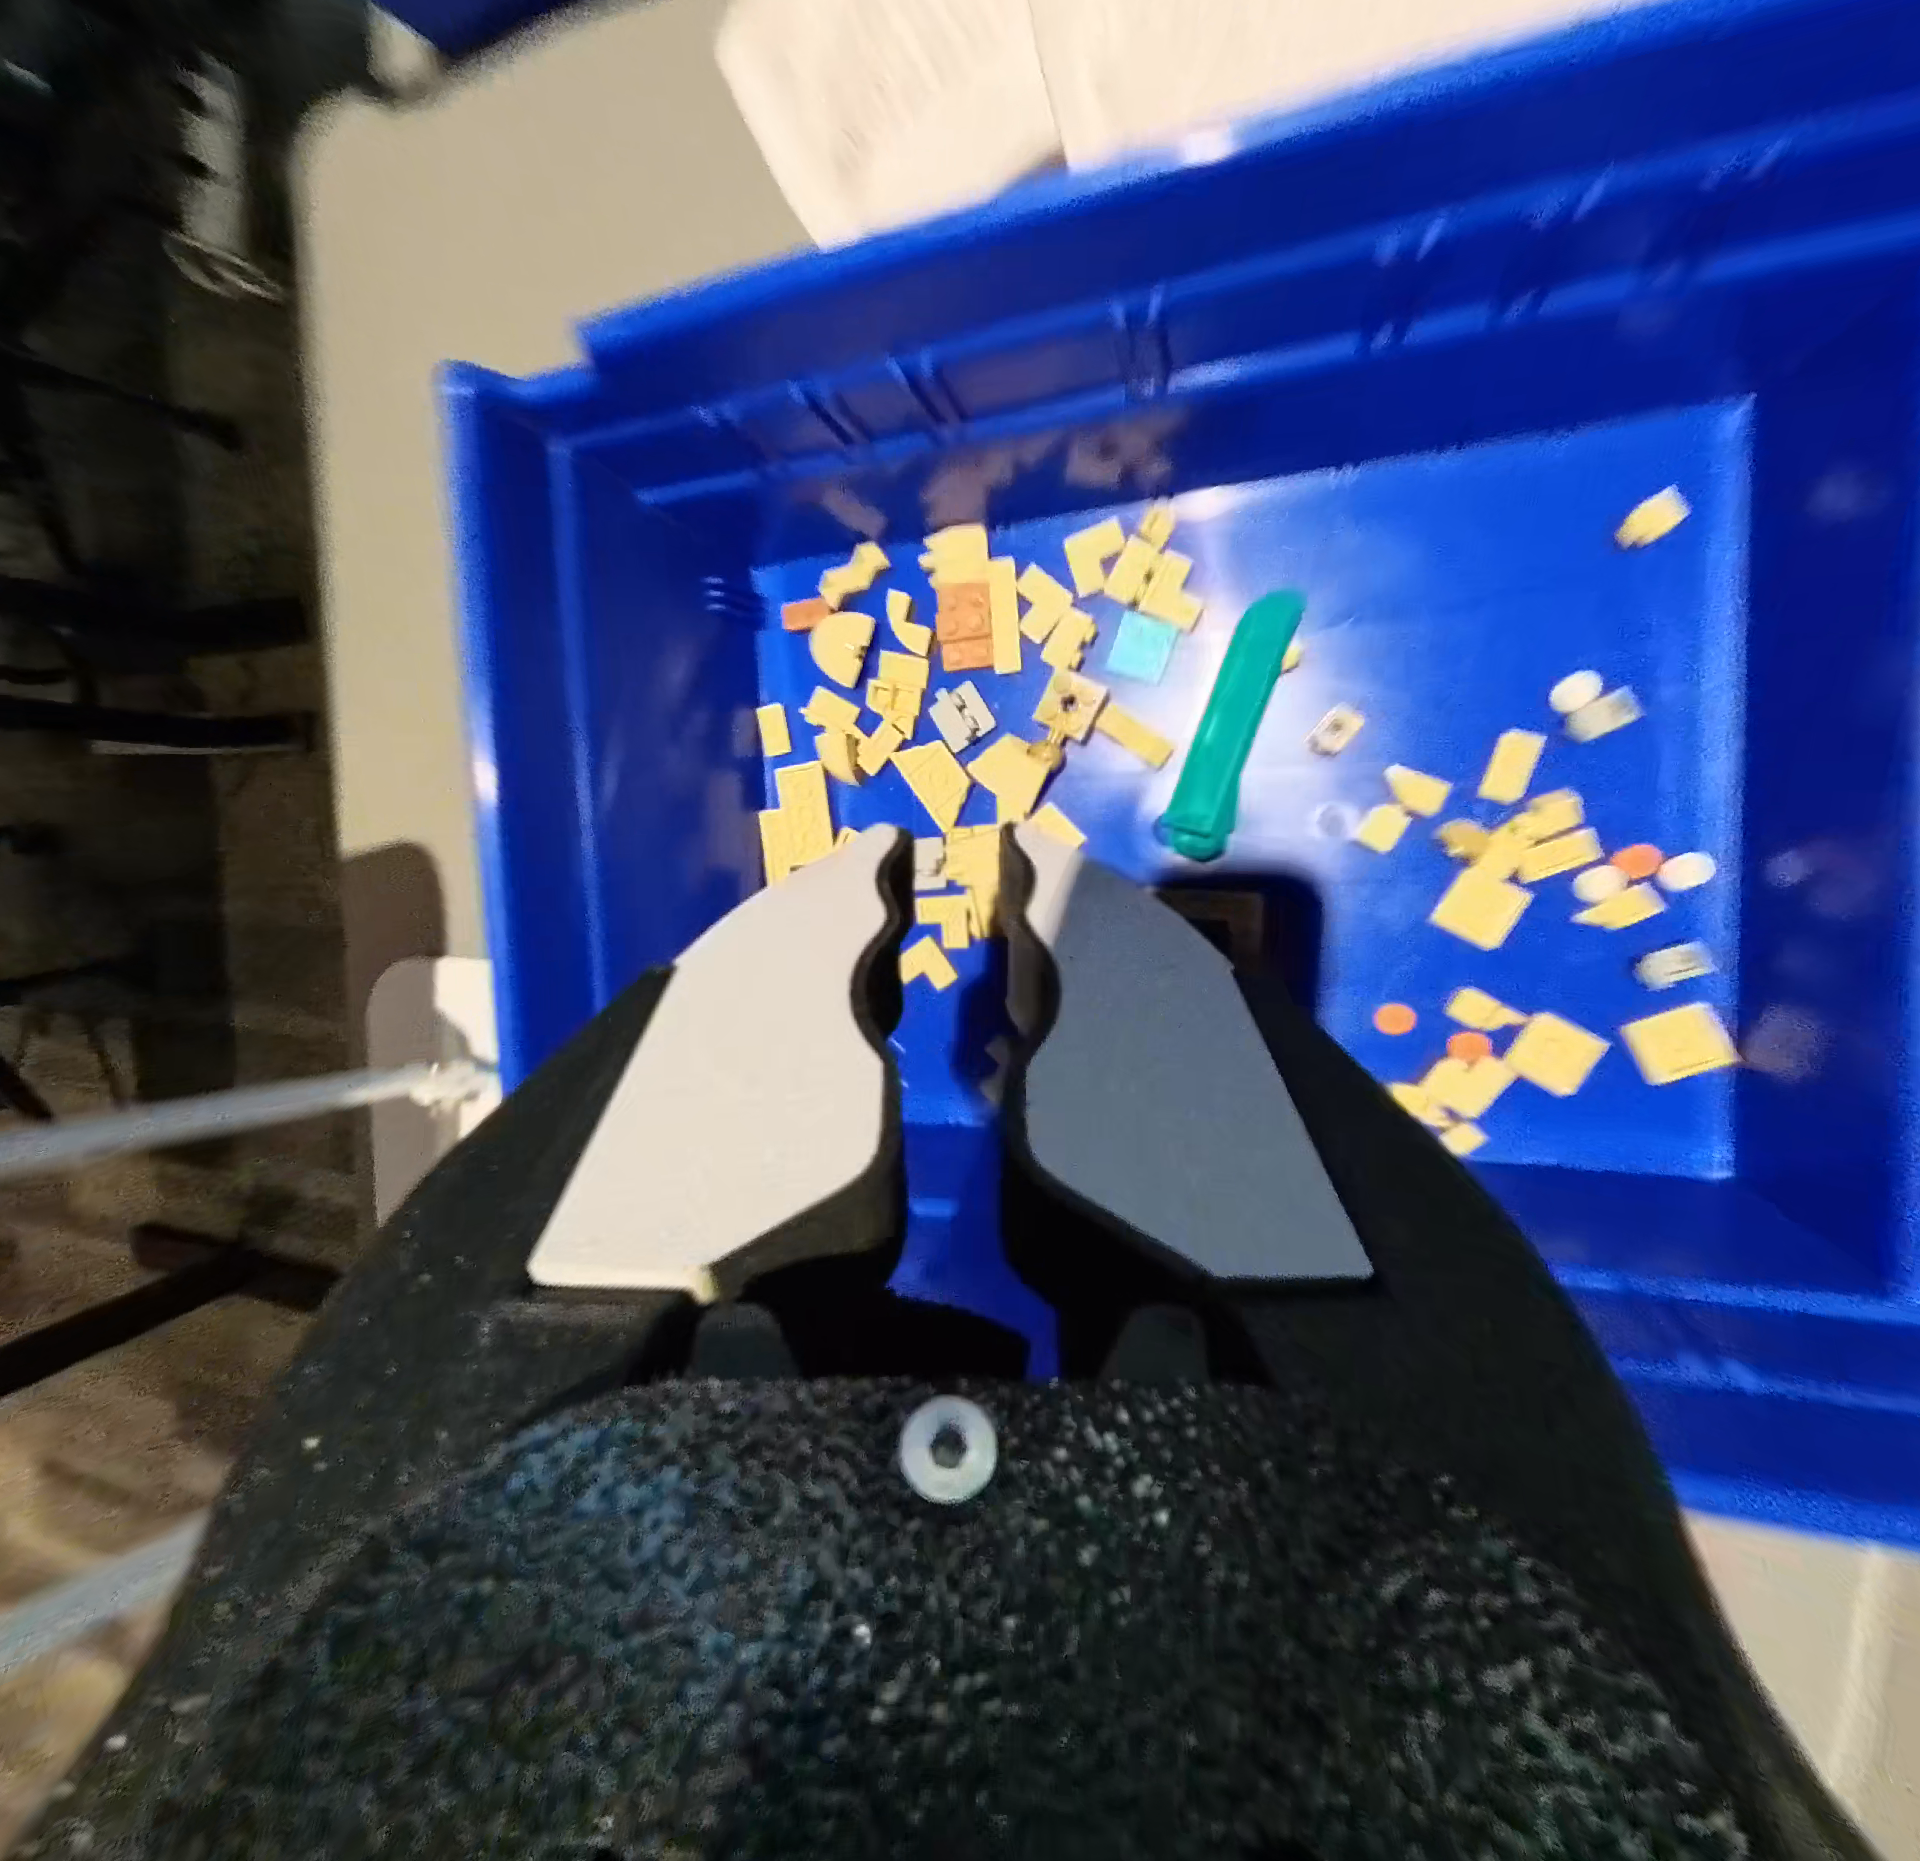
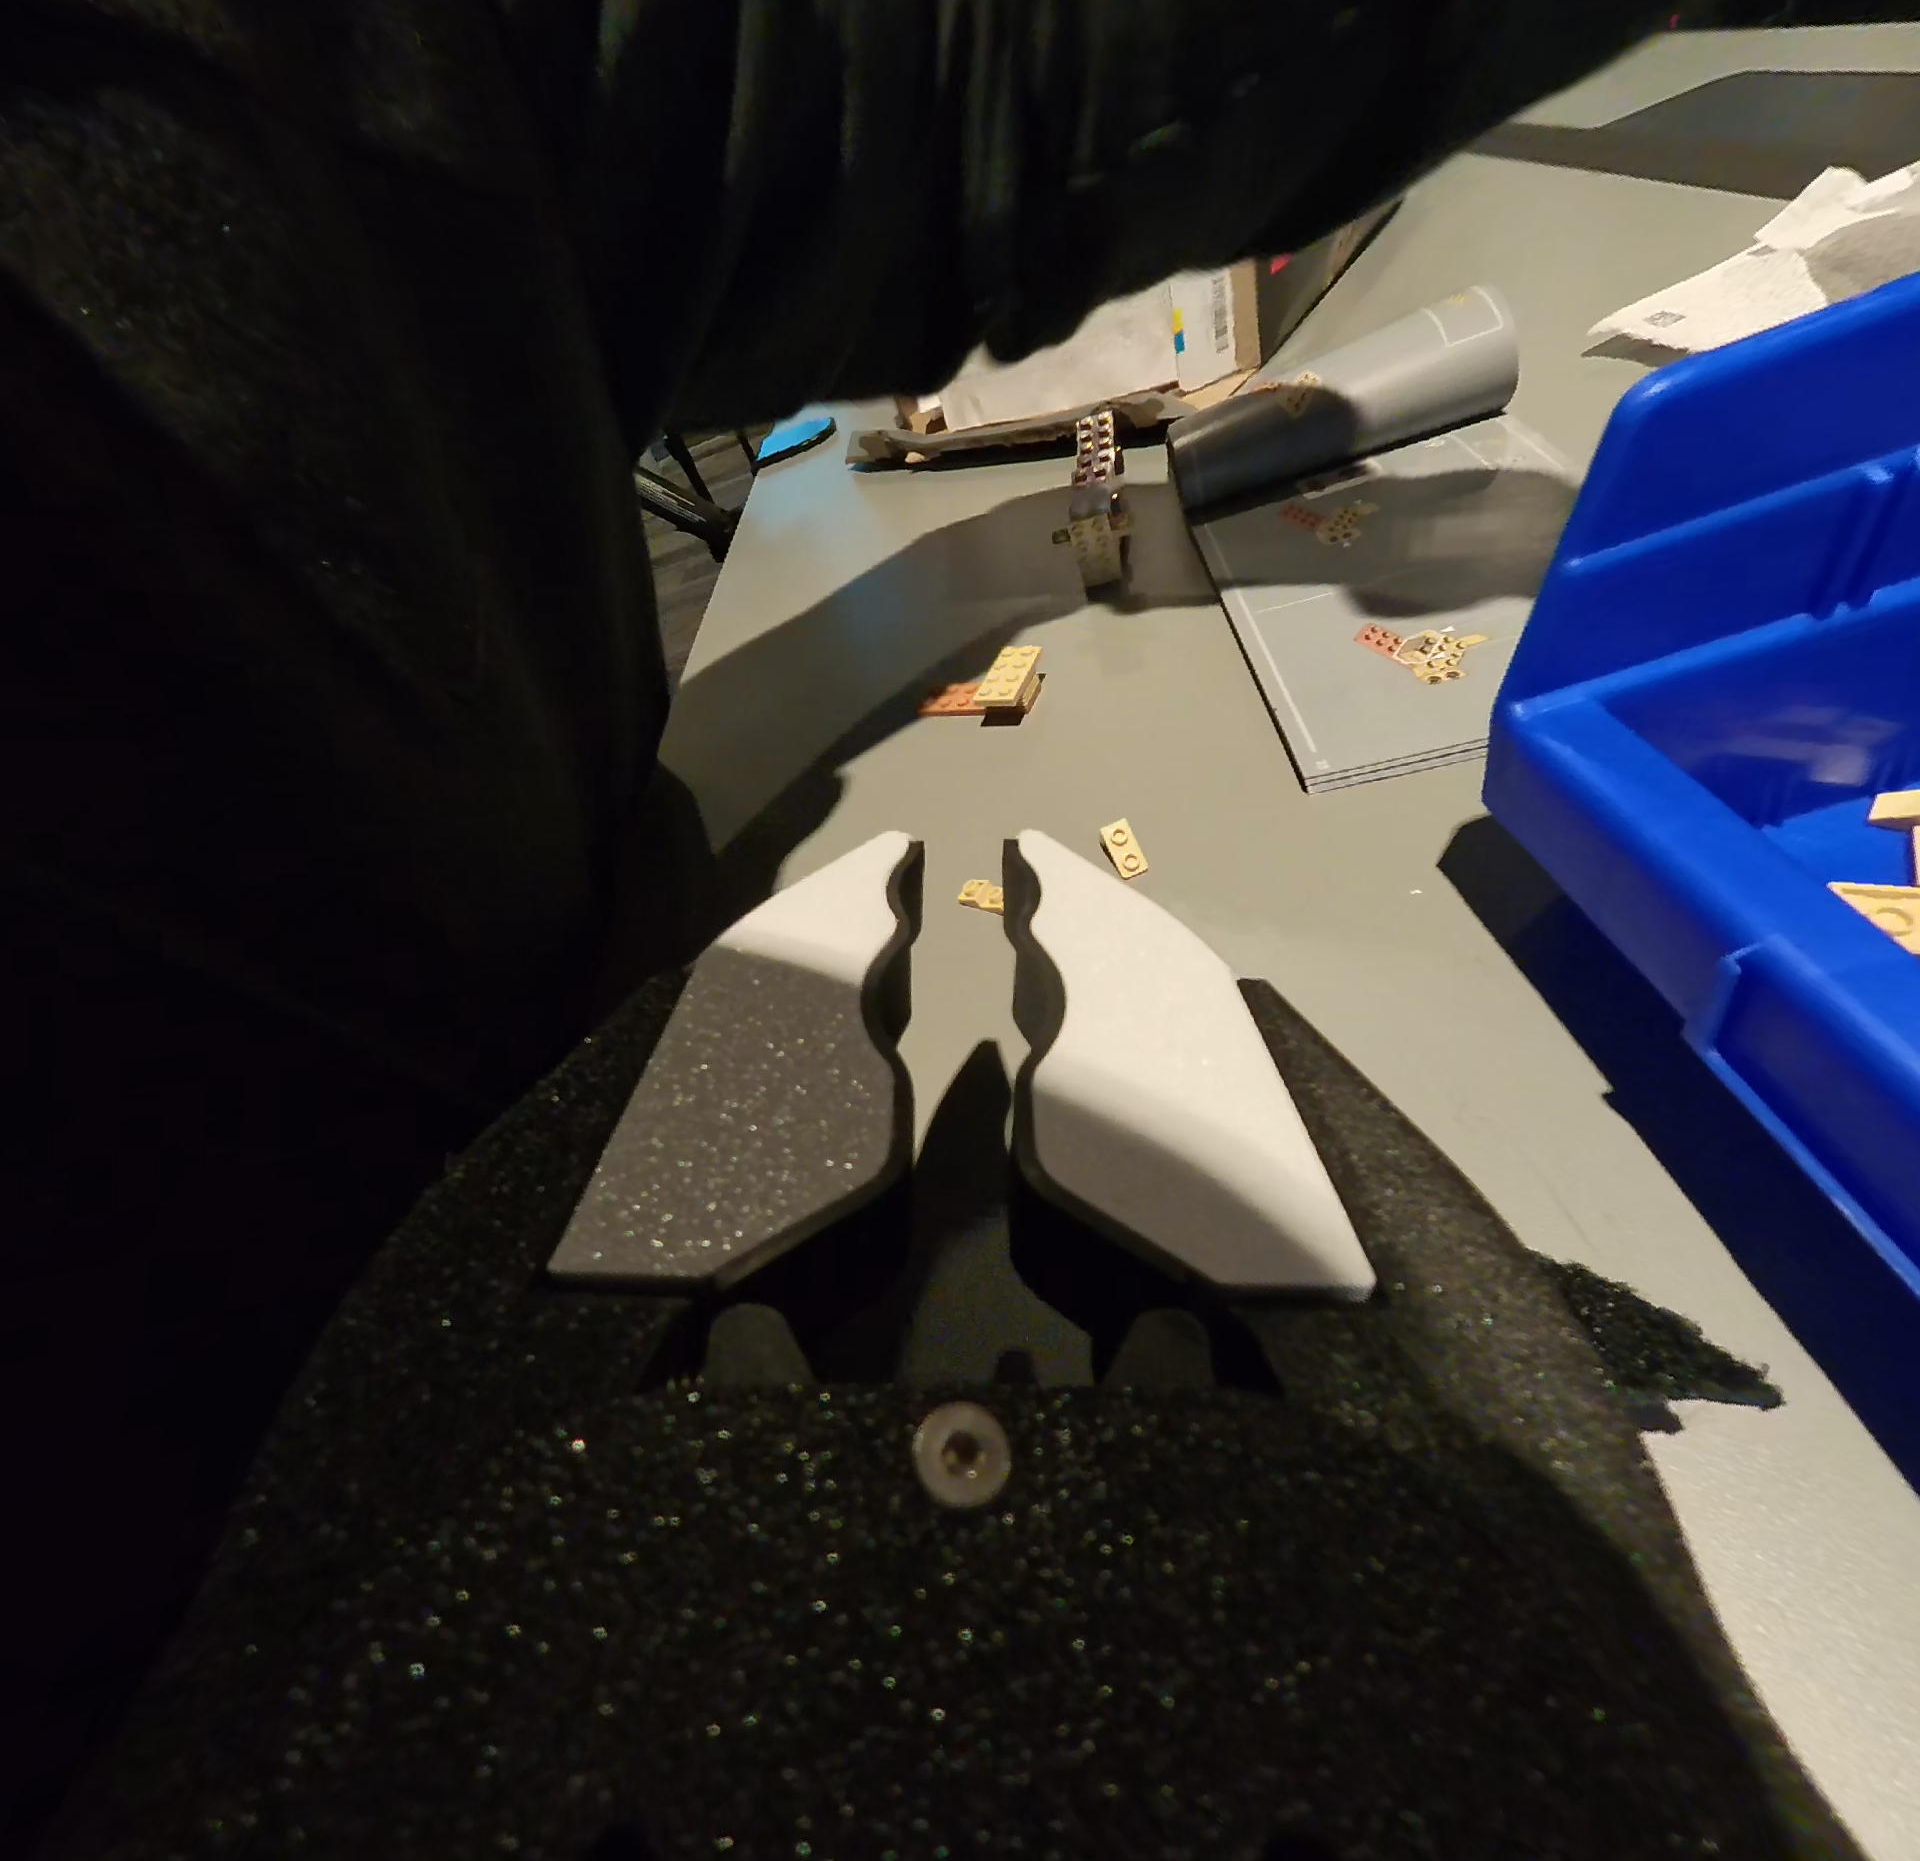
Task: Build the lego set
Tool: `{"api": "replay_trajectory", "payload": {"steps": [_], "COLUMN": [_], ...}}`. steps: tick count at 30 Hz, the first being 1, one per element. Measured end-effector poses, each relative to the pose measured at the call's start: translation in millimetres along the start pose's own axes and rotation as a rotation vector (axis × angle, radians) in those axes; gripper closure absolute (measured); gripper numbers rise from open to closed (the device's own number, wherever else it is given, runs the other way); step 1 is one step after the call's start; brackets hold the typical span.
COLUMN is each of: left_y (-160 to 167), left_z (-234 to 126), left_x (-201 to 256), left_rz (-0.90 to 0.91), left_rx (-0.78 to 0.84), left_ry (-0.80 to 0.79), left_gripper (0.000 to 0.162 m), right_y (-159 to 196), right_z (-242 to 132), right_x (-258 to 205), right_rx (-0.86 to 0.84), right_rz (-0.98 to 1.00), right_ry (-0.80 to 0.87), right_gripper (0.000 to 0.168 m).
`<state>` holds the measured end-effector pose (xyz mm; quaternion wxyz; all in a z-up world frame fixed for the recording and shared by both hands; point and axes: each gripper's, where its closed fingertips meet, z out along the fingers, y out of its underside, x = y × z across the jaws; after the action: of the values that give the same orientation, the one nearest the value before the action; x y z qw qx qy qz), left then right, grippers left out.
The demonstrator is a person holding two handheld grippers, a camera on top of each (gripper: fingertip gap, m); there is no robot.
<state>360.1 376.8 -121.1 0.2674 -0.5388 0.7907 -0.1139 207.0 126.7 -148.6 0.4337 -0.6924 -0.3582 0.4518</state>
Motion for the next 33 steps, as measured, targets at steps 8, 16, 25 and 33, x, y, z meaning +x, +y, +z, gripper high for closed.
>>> {"api": "replay_trajectory", "payload": {"steps": [8, 16, 25, 33], "left_y": [-10.1, -10.4, 2.2, -3.7], "left_z": [-73.6, -96.9, -90.5, -87.2], "left_x": [42.1, 88.0, 99.2, 112.1], "left_rz": [-0.246, -0.518, -0.393, -0.480], "left_rx": [0.348, 0.701, 0.708, 0.820], "left_ry": [-0.128, -0.289, -0.505, -0.405], "left_gripper": [0.145, 0.138, 0.138, 0.139], "right_y": [-0.3, -3.1, -3.9, -5.2], "right_z": [0.0, -1.8, -2.1, -3.3], "right_x": [0.9, 3.4, 4.3, 5.8], "right_rx": [0.002, 0.023, 0.029, 0.040], "right_rz": [-0.001, -0.005, -0.013, 0.007], "right_ry": [0.007, 0.028, 0.035, 0.030], "right_gripper": [0.154, 0.153, 0.153, 0.154]}}
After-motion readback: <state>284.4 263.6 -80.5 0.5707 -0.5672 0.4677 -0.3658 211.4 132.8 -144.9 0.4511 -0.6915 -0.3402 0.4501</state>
